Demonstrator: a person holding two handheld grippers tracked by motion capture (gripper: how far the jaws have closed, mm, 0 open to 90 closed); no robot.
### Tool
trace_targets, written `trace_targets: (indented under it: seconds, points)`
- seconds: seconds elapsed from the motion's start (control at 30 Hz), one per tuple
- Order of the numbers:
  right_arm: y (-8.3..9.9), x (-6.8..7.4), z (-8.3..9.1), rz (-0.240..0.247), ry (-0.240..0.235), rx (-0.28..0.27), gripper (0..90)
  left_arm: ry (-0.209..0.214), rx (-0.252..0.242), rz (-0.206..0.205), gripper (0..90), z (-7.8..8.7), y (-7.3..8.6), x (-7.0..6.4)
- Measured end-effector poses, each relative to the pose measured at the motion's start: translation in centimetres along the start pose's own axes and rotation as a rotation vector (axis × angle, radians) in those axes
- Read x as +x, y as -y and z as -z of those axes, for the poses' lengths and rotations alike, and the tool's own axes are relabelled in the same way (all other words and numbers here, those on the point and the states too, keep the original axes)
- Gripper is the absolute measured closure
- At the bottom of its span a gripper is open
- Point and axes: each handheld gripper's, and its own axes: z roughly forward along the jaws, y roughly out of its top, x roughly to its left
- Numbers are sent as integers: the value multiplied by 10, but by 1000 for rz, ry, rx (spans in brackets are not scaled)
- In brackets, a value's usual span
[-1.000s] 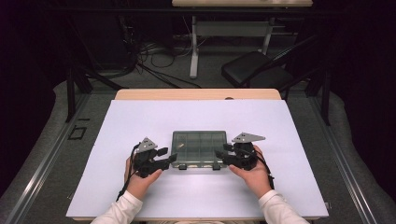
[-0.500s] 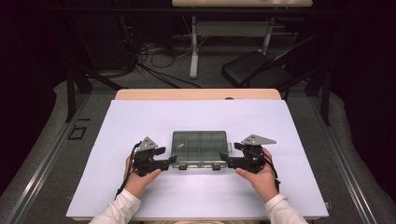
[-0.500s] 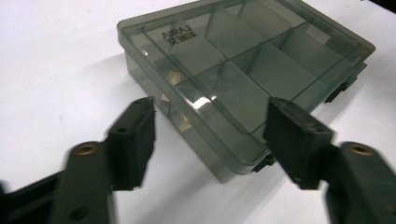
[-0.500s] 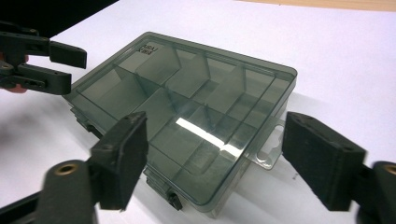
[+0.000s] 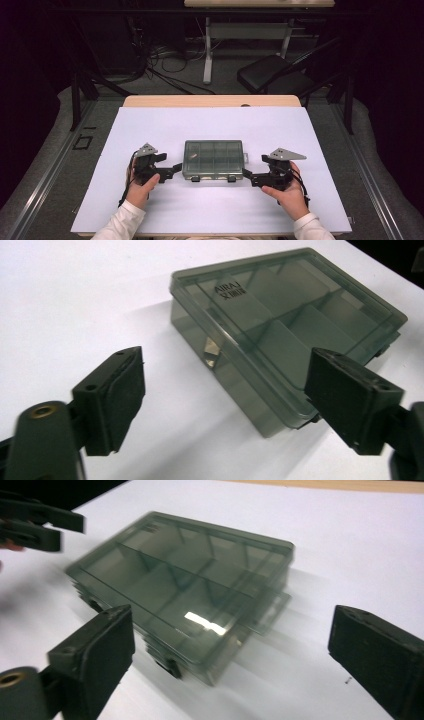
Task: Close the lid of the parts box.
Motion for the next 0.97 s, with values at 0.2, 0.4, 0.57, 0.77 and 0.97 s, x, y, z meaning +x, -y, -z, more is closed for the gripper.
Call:
trace_targets:
  seconds: [0.2, 0.4, 0.57, 0.77, 0.97]
  points:
    - [8, -7, 1, 2, 21, 30, 0, -22, -25, 21, 150, 6, 1, 11]
    - [13, -16, -1, 7, 48, 45, 0, -41, -22, 22, 150, 8, 4, 19]
    - [18, -22, -8, 14, 96, 90, 0, -76, -4, 1, 150, 6, 7, 22]
    - [19, -32, -6, -20, 114, 92, 0, -81, 13, -11, 149, 4, 8, 22]
    - [18, -40, -4, -68, 123, 79, 3, -89, 37, -22, 150, 4, 11, 25]
